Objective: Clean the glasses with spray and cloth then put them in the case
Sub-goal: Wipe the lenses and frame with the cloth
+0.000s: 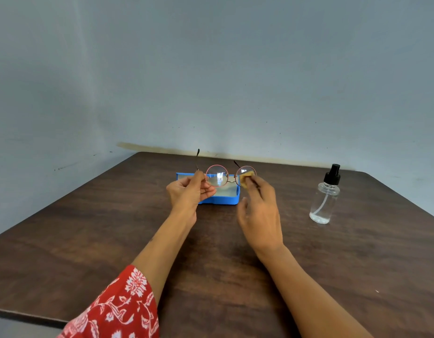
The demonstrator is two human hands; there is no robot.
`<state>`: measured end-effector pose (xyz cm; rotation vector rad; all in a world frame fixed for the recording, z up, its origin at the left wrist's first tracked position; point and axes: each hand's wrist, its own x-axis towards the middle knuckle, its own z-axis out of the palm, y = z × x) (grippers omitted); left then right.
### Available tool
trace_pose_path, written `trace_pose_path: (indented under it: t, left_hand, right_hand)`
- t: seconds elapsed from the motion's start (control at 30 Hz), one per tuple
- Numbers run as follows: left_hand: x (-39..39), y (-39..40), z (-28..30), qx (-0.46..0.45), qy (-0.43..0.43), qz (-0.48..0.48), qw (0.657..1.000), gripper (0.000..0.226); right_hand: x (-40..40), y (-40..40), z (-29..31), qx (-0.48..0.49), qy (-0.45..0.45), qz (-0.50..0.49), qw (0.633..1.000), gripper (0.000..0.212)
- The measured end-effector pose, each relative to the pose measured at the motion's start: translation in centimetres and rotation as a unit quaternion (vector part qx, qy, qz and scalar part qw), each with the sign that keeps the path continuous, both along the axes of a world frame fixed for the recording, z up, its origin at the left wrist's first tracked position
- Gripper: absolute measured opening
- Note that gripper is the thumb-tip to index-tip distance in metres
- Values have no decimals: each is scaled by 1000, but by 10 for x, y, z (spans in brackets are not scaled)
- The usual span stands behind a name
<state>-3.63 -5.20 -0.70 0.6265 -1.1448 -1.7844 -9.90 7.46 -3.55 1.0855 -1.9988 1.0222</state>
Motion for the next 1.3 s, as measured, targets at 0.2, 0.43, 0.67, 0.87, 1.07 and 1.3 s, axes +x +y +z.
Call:
trace_pose_path:
  t: [0.2,0.43,0.67,0.87,1.07,1.3]
  left_hand:
    - [1,-2,0,8,5,9,1000,13]
    - [0,1,-1,5,-1,2,1000,15]
    - [2,0,-1,7,-1,9,1000,13]
    - [1,3,-2,1,-3,5,1000,15]
    - [1,2,-1,3,-2,5,1000,15]
    - [0,-1,-1,7,-14,11,1000,14]
  right_hand:
    - [3,-4,-1,6,-3,23,1000,43]
    - [4,0,1,19,15,15,1000,45]
    - [7,-1,4,29,21,11,999,46]
    - [9,0,3,67,41,-3,997,46]
    - [7,-5,1,43,37,12,998,47]
    - [3,-1,1,33,2,-13,999,48]
